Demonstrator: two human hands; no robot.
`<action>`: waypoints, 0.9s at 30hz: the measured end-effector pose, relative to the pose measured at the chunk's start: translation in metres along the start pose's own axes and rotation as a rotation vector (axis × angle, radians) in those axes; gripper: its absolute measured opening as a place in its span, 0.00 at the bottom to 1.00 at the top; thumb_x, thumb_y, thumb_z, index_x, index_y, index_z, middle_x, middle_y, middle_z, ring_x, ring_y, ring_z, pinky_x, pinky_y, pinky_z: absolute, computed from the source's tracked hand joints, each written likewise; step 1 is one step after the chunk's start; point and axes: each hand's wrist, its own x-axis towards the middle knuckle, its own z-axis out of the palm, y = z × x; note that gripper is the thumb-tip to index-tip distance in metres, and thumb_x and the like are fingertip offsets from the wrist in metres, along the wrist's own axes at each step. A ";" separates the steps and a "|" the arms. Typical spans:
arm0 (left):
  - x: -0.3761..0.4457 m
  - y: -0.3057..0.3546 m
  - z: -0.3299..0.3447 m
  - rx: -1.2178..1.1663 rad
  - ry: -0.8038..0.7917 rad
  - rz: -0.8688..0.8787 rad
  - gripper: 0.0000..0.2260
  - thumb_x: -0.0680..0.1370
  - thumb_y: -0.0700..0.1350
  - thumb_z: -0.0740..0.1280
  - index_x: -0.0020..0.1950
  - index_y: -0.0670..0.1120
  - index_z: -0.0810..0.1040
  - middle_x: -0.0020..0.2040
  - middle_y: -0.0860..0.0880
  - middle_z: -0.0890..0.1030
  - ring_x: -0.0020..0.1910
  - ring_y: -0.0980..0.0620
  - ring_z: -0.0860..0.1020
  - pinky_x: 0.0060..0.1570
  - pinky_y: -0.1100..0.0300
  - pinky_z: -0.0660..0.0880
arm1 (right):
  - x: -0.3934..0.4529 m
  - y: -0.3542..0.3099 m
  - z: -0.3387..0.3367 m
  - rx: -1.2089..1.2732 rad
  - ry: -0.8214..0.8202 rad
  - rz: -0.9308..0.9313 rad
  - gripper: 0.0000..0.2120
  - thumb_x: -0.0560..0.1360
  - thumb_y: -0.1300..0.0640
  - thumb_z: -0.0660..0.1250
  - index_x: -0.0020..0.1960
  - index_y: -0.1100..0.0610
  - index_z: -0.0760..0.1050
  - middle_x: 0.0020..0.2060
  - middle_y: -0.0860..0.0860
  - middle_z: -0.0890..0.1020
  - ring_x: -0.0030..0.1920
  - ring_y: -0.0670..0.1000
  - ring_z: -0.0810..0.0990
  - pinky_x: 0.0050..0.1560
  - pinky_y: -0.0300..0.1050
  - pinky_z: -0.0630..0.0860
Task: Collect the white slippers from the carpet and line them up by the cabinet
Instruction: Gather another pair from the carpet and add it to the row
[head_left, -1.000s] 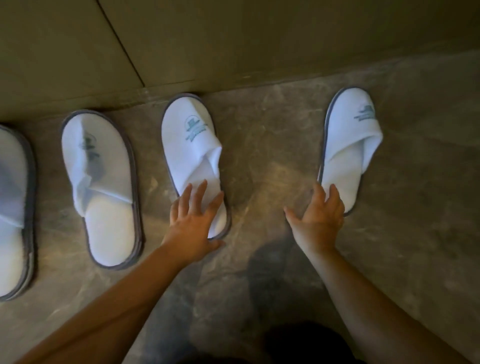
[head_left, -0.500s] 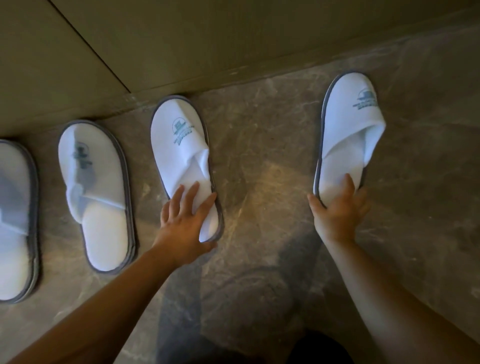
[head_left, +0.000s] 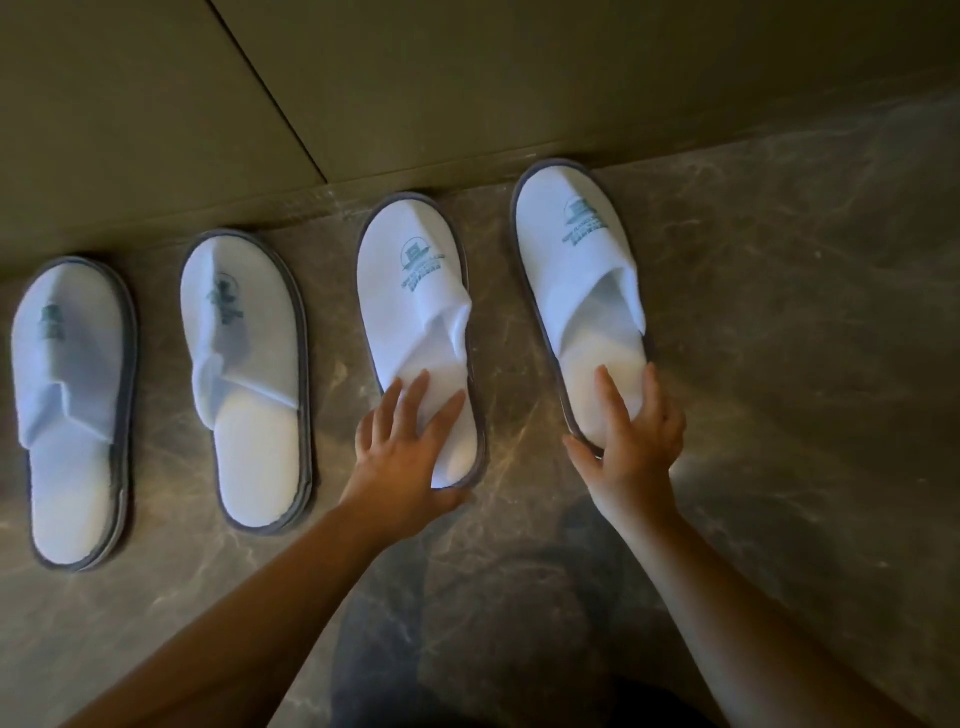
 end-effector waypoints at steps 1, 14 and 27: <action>0.000 0.000 0.000 -0.008 -0.003 0.002 0.42 0.67 0.61 0.67 0.71 0.59 0.42 0.76 0.46 0.43 0.74 0.43 0.39 0.71 0.41 0.43 | 0.000 -0.001 0.000 0.006 0.007 -0.001 0.33 0.64 0.54 0.74 0.66 0.57 0.68 0.68 0.67 0.65 0.64 0.69 0.66 0.60 0.65 0.67; -0.001 -0.002 -0.005 -0.044 -0.015 0.006 0.41 0.68 0.63 0.65 0.72 0.56 0.45 0.76 0.48 0.42 0.75 0.44 0.41 0.72 0.42 0.43 | -0.004 -0.015 -0.003 -0.030 0.053 0.022 0.38 0.61 0.51 0.77 0.65 0.62 0.67 0.66 0.69 0.66 0.64 0.71 0.66 0.59 0.69 0.66; -0.180 0.030 -0.214 -0.509 -0.027 -0.236 0.21 0.74 0.50 0.64 0.65 0.47 0.68 0.63 0.44 0.76 0.60 0.44 0.75 0.60 0.51 0.71 | -0.088 -0.174 -0.213 0.219 -0.168 -0.033 0.17 0.72 0.58 0.66 0.59 0.63 0.72 0.55 0.62 0.78 0.56 0.59 0.76 0.57 0.56 0.74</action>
